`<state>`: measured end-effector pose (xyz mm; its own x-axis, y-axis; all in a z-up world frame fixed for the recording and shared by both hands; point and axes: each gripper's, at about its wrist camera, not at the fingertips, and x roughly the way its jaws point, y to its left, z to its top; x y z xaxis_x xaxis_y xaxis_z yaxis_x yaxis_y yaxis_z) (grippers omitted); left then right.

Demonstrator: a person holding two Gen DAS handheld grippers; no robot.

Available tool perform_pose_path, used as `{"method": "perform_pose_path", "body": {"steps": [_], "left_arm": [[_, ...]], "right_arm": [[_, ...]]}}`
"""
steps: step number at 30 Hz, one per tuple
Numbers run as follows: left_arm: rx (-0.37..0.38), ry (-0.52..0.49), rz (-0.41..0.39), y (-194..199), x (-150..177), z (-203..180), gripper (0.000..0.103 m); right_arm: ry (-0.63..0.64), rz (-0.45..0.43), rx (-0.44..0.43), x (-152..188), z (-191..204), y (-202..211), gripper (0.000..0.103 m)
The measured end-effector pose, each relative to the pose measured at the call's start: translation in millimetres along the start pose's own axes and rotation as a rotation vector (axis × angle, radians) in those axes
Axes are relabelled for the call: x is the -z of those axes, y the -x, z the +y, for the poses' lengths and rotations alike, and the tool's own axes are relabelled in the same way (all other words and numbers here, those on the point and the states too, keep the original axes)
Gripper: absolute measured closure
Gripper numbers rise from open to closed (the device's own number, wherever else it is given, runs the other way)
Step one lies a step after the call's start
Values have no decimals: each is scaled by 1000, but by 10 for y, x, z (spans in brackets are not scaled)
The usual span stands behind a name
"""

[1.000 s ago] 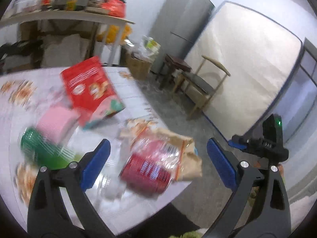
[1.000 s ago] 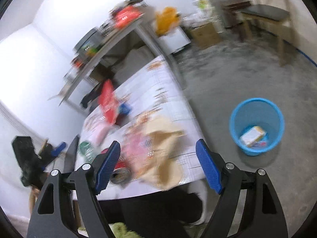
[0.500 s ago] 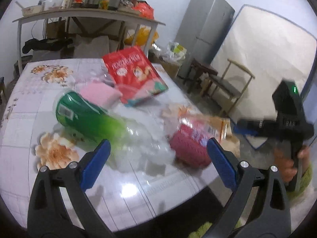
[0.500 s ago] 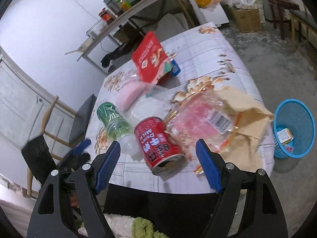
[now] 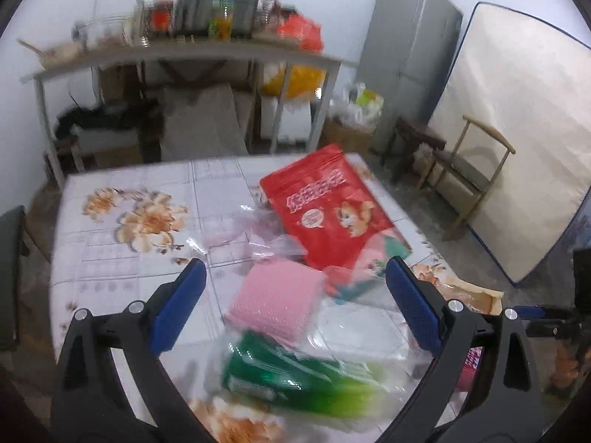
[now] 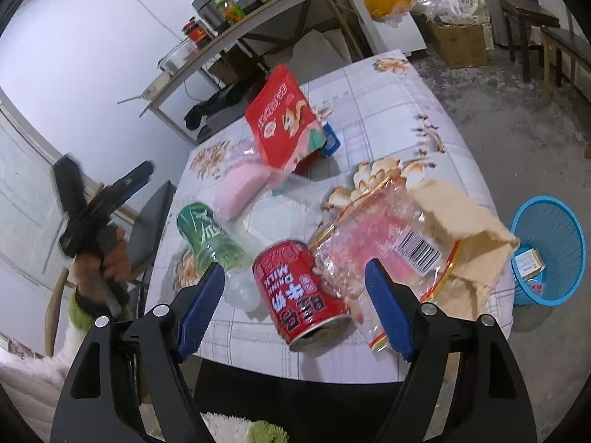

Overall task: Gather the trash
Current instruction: 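Grasp the red snack bag with the right gripper and lift it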

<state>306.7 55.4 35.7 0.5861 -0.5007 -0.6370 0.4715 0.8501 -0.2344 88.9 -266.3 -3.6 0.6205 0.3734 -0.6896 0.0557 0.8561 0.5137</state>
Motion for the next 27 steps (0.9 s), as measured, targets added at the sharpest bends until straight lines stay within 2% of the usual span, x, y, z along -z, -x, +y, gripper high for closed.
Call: {"method": "perform_pose_path", "body": {"steps": [1,2,4,6,8,10,13,18,22,27], "left_arm": [[9,11,23,-69,-49,60,12],[32,21,79,-255,-150,149,19],[23,53,139,-514,-259,274,28],[60,127,244,-881,-339,453,34],[61,231,323,-1213,-374,659,42],[55,305,366,-1452,-383,813,46],[31,353,382,-1673,-404,973,48],[49,376,447,-1940,-390,1011,55],[50,349,474,-2046,-332,966,68],[61,343,455,-2057,-326,938,86]], "right_arm": [[-5,-5,-1,-15,-17,1,27],[-12,-9,-4,-30,-36,0,27],[-26,-13,-7,-55,-68,-13,27],[-36,-14,-7,-86,-100,-35,27],[-40,-17,-6,-105,-115,-44,27],[-42,-19,-6,-121,-131,-58,27],[-49,-18,-2,-146,-170,-78,27],[-44,11,-6,-257,-207,-147,27],[50,28,-13,-623,-72,-196,27],[153,75,-37,-1219,115,-469,27]]}}
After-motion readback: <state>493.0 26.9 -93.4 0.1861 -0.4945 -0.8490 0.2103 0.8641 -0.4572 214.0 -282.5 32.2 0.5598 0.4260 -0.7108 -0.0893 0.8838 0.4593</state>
